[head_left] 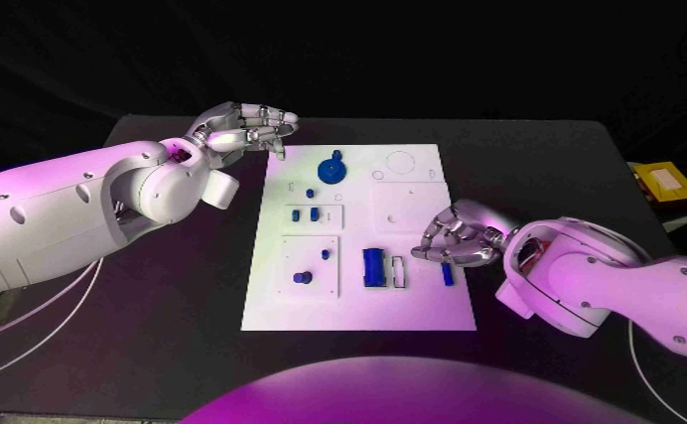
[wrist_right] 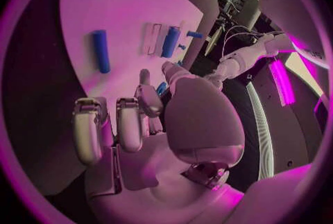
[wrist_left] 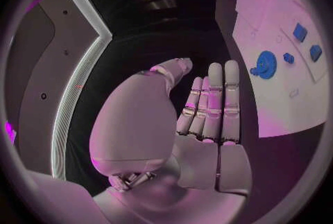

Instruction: Assemble the parts on the task board

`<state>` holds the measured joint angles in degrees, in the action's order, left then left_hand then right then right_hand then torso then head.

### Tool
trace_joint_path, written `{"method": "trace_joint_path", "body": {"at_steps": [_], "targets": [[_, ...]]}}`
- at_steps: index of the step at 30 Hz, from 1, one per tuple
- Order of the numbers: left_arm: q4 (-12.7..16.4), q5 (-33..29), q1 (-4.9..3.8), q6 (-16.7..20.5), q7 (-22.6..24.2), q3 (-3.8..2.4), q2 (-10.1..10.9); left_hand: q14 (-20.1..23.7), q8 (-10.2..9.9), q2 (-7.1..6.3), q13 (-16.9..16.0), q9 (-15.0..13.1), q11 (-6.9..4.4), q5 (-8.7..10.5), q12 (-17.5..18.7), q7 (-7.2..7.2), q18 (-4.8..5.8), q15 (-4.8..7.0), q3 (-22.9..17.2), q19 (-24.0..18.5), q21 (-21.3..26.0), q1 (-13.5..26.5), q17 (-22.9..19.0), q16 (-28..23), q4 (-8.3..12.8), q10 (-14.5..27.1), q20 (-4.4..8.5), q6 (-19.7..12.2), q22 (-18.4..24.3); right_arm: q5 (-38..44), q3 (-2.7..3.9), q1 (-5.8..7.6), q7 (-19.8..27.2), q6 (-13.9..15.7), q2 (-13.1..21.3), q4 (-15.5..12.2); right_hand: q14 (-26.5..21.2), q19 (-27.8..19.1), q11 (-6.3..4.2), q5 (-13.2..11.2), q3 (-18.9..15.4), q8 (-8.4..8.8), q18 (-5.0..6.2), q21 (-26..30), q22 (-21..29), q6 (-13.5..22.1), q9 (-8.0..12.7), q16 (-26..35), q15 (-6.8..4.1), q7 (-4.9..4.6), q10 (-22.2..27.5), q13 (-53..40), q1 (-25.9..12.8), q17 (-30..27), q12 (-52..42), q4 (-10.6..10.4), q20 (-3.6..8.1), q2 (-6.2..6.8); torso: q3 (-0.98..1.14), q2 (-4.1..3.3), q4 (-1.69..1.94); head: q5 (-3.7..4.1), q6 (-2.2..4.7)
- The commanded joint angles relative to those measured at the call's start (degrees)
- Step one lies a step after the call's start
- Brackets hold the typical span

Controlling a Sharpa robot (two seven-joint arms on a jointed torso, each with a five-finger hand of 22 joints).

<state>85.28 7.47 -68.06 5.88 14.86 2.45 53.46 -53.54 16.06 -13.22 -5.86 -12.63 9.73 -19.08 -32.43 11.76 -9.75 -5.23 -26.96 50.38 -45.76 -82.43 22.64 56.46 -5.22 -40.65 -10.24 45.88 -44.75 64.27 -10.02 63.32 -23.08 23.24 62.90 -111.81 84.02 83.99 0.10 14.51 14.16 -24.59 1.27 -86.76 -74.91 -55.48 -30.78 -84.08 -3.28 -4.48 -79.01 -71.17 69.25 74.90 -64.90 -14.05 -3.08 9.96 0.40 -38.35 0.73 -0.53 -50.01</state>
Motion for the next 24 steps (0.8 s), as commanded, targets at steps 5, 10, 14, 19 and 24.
{"method": "trace_joint_path", "body": {"at_steps": [5,10,14,19,24], "targets": [[0.1,-0.3,-0.02,-0.9,0.7,-0.03,-0.1,0.2,0.0,0.60,0.1,0.0,-0.03,-0.23,-0.2,1.21,-0.76,-0.04,0.2,0.0,0.2,0.2,0.0,-0.2,0.2,0.5,-0.19,-0.2,0.0,11.2,-0.11,-0.51,0.8,-0.1,3.8,-0.6,3.6,4.6,0.00,0.1,0.2,0.30,-0.54,0.0,-14.1,0.3,0.1,0.1,-0.35,-0.07,0.2,0.1,0.7,3.4,0.3,0.1,0.45,0.31,0.06,0.01,-0.28,0.57,0.01],[0.0,-0.3,-0.02,-1.0,0.6,-0.03,-0.2,0.2,0.0,0.60,0.1,0.0,-0.03,-0.23,-0.2,1.21,-0.76,-0.04,0.2,0.0,0.2,0.2,0.0,-0.2,0.2,0.5,-0.19,-0.2,0.0,13.9,-0.22,-2.11,-1.5,-0.1,4.9,-0.7,3.7,4.8,0.07,-1.5,0.4,0.46,-0.62,-0.3,-14.2,0.0,0.3,0.1,-0.30,-0.14,0.0,-0.1,0.7,3.6,0.0,-0.3,0.41,0.21,0.16,0.00,-0.44,0.32,0.01],[0.0,-0.3,-0.02,-1.0,0.6,-0.03,-0.2,0.2,0.0,0.60,0.1,0.0,-0.03,-0.23,-0.2,1.21,-0.76,-0.04,0.2,0.0,0.2,0.2,0.0,-0.2,0.2,0.5,-0.19,-0.2,0.0,15.3,-0.28,-3.19,-3.2,-0.4,5.2,-0.7,3.7,4.8,0.11,-1.9,0.2,0.53,-0.62,-0.3,-14.2,-0.1,0.4,0.1,-0.27,-0.18,-0.1,-0.1,0.4,3.5,0.1,-0.7,0.39,0.45,0.13,-0.01,-0.31,0.56,0.01],[0.0,-0.3,-0.02,-1.1,0.6,-0.03,-0.2,0.2,0.0,0.60,0.1,0.0,-0.03,-0.23,-0.2,1.21,-0.76,-0.04,0.2,0.0,0.2,0.2,0.0,-0.2,0.2,0.5,-0.19,-0.2,0.0,16.3,-0.37,-3.84,-4.7,-0.9,5.2,-0.6,3.7,4.8,0.12,-2.0,0.0,0.52,-0.63,-0.4,-14.2,-0.2,0.4,0.1,-0.26,-0.17,-0.1,-0.1,0.2,3.5,0.2,-0.9,0.38,0.55,0.05,-0.01,-0.18,0.86,0.01],[0.0,-0.3,-0.02,-1.1,0.5,-0.03,-0.1,0.2,0.0,0.60,0.1,0.0,-0.03,-0.23,-0.2,1.21,-0.76,-0.04,0.2,0.0,0.2,0.2,0.0,-0.2,0.2,0.5,-0.19,-0.2,0.0,16.9,-0.46,-4.38,-5.6,-1.3,4.9,-0.4,3.7,4.8,0.11,-2.1,-0.1,0.48,-0.63,-0.4,-14.2,-0.3,0.4,0.1,-0.26,-0.13,-0.1,-0.1,0.1,3.6,0.2,-1.0,0.37,0.71,0.01,0.00,-0.18,0.91,0.01]]}}
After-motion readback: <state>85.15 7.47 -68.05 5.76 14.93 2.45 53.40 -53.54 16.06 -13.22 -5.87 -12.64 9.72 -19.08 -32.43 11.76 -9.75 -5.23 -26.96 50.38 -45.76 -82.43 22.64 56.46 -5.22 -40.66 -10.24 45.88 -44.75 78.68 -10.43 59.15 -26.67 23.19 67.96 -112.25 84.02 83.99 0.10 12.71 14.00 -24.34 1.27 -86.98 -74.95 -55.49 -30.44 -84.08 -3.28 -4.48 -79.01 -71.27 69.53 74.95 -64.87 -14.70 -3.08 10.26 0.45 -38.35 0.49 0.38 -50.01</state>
